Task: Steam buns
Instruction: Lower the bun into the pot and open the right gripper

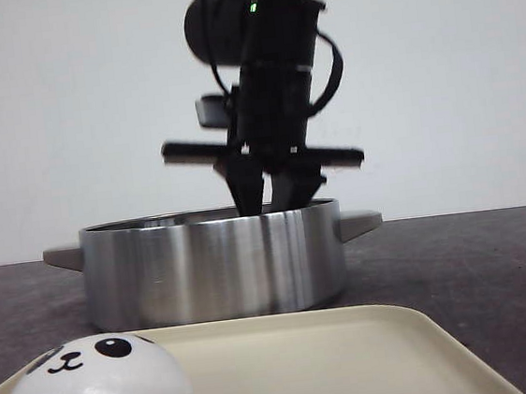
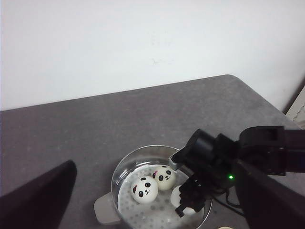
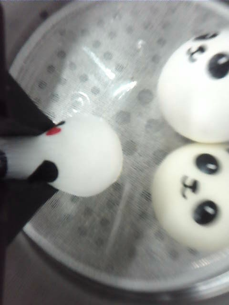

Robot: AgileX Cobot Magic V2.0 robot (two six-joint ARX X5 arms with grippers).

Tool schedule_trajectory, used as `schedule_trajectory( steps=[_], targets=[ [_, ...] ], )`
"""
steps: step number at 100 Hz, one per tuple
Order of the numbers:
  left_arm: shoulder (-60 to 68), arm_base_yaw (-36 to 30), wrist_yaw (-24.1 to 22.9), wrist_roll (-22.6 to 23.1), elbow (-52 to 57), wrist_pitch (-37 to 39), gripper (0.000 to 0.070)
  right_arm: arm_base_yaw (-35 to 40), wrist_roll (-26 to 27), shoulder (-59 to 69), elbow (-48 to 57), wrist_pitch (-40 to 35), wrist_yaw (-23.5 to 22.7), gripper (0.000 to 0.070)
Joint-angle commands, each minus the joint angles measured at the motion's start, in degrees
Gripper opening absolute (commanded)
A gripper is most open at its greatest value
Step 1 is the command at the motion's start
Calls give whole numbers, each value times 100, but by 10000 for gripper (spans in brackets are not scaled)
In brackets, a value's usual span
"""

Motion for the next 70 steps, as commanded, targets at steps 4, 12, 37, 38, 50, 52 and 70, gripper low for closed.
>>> schedule_trajectory(
  steps=[4, 12, 37, 38, 50, 52, 70],
  targets=[
    [44, -39, -31, 4, 125, 57, 636, 46, 120, 90, 116, 31, -11, 173],
    [66, -39, -31, 4, 125, 52, 636, 57, 120, 90, 116, 94, 4, 373],
    [81, -39, -33, 4, 125, 31, 636, -9, 122, 85, 116, 63, 37, 484],
    [81, -39, -31, 4, 125, 26, 636, -9, 120, 81, 116, 61, 37, 484],
    [83, -37, -31, 4, 125, -76, 636, -39, 120, 44, 168, -17, 26, 489],
    [83, -37, -31, 4, 122, -92, 636, -59, 120, 28, 184, -46, 22, 493],
    [122, -37, -33, 4, 114, -267, 636, -155, 13, 22, 555, -411, 33, 529]
  ],
)
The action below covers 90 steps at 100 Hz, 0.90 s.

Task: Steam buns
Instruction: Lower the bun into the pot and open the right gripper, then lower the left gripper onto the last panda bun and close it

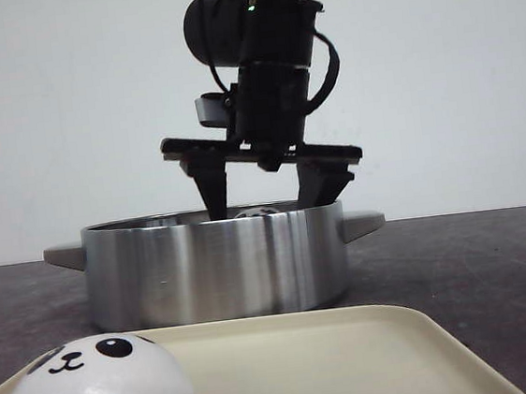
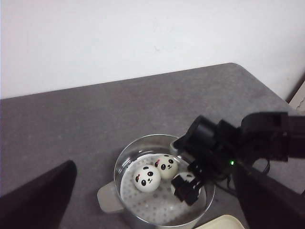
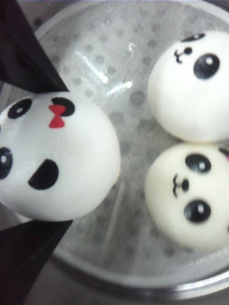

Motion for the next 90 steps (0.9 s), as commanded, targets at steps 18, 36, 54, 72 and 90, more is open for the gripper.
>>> schedule_trajectory(
  steps=[18, 36, 54, 72, 90],
  targets=[
    [111, -35, -31, 4, 114, -273, 636, -94, -232, 35, 688, -439, -4, 687],
    [122, -35, -7, -83, 98, -446, 635, -122, -382, 33, 708, -509, 2, 686],
    [66, -42, 693, -402, -542, -710, 635, -118, -697, -588, 710, -282, 181, 506],
    [-326, -317, 1163, -1115, -2238, -315, 635, -63, -883, -1943, 710, 9, 363, 81],
    [-616, -1078, 1226, -2120, -4096, 566, 636, 151, -1207, -3342, 710, 146, 426, 10]
  ],
)
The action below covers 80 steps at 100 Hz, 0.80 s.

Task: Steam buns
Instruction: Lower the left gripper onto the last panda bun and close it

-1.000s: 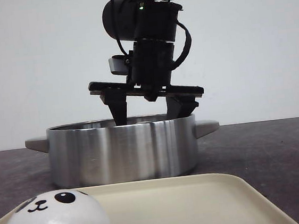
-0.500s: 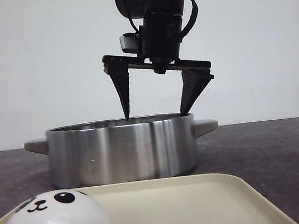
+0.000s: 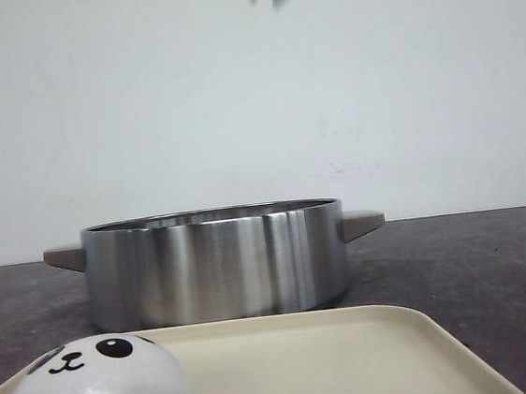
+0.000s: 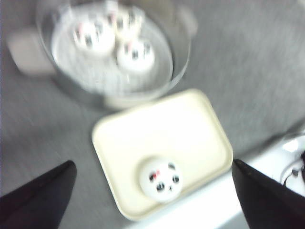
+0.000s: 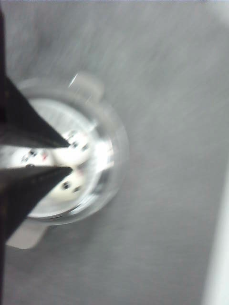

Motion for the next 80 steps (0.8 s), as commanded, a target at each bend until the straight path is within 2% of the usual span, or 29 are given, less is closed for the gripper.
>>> schedule_trajectory(
  steps=[1, 18, 37, 55, 80],
  targets=[
    [17, -317, 59, -667, -503, 337, 636, 101, -181, -256, 96, -15, 79, 10],
    [459, -1198, -46, -1086, -1392, 1099, 636, 142, -181, -1113, 96, -144, 151, 10],
    [1499, -1895, -407, -1128, -1456, 1519, 637, 142, -195, -1663, 96, -343, 168, 9],
    [2465, -2144, -404, -1263, -1456, 1847, 637, 144, -271, -1838, 96, -549, 216, 9],
    [3418, -2159, -407, -1335, -1456, 2103, 630, 144, -269, -1871, 94, -872, 275, 9]
  ],
)
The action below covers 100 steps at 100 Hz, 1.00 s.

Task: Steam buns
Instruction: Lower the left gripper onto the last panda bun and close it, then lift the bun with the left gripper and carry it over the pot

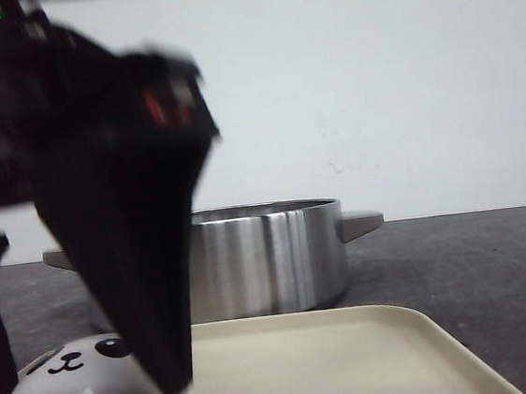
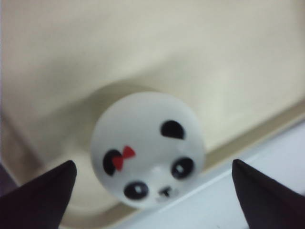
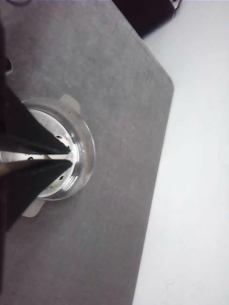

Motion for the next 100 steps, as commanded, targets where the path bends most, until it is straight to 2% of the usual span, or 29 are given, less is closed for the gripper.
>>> schedule_trajectory(
  steps=[1, 5, 9, 12, 13, 14, 20, 47, 61, 67, 78, 88, 100],
  targets=[
    [173, -61, -20, -61, 94, 68, 627, 44, -61, 39, 94, 0, 4, 9],
    [256, -61, -31, -59, 94, 107, 589, 44, -59, 39, 94, -13, 4, 9],
    [310, -61, -42, -59, 94, 129, 487, 46, -61, 39, 94, -22, 4, 9],
    [337, -61, -42, -57, 94, 136, 373, 44, -59, 39, 94, -31, 4, 9],
    [348, -61, -42, -55, 94, 136, 302, 46, -61, 39, 94, -39, 4, 9],
    [350, -61, -44, -55, 94, 136, 279, 46, -61, 39, 94, -42, 4, 9],
    [356, -61, -44, 17, 94, 136, 0, 48, -61, 39, 94, -68, 4, 9],
    [-369, -177, -37, 181, 516, 72, 10, 48, -98, 39, 94, -173, 4, 9],
    [-927, -227, -61, 579, 1261, -2, 10, 48, -98, 39, 94, -170, 4, 9],
    [-986, -173, -289, 682, 1617, -57, 10, 48, -98, 39, 94, -170, 2, 9],
    [-876, 203, -640, 1174, 2210, -380, 10, 50, -98, 42, 94, -170, 2, 9],
    [-588, 697, -667, 1617, 2562, -647, 10, 50, -101, 50, 94, -170, 7, 9],
    [-140, 1322, -664, 1980, 2721, -610, 10, 50, -101, 55, 94, -166, 9, 9]
  ],
)
